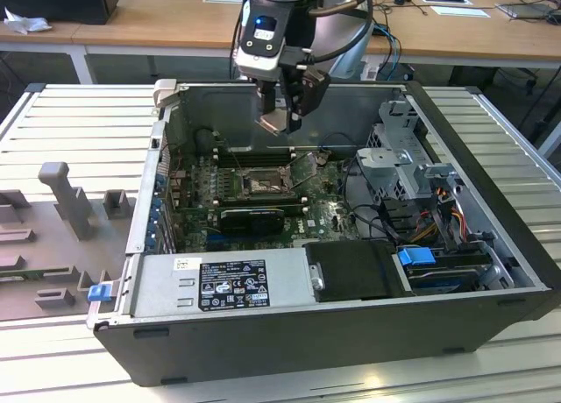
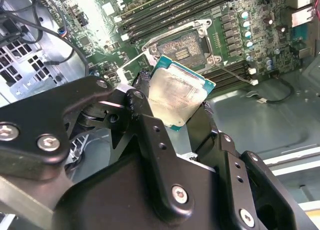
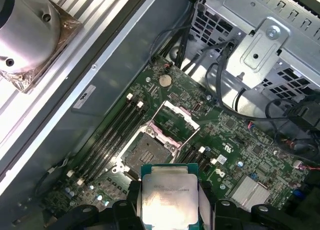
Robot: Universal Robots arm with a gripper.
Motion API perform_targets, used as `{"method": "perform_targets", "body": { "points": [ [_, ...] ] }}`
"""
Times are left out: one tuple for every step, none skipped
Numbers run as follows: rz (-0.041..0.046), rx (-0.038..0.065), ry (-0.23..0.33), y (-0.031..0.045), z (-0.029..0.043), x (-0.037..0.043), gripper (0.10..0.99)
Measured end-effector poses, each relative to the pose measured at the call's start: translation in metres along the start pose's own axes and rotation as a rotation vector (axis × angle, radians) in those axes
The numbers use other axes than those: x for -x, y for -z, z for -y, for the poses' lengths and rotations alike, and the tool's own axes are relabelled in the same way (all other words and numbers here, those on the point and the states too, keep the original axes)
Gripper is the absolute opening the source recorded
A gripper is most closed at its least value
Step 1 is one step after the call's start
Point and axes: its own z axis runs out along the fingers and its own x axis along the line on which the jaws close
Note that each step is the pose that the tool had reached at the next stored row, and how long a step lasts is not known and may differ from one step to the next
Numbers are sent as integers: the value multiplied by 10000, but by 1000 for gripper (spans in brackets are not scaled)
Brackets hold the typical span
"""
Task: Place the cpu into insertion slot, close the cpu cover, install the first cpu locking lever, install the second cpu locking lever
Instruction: 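Place the cpu into insertion slot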
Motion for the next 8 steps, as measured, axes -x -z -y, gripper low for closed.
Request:
{"method": "perform_targets", "body": {
  "points": [
    [5, 2, -65, -1, 0, 0, 541],
    [13, 2, -157, -2, 0, 0, 541],
    [21, 4, -246, -3, 0, 0, 541],
    [26, 5, -301, -4, 0, 0, 541],
    [30, 6, -341, -5, 0, 0, 541],
    [37, 8, -428, -6, 0, 0, 541],
    [44, 9, -515, -8, 0, 0, 541],
    [50, 10, -574, -9, 1, 0, 541]
  ]
}}
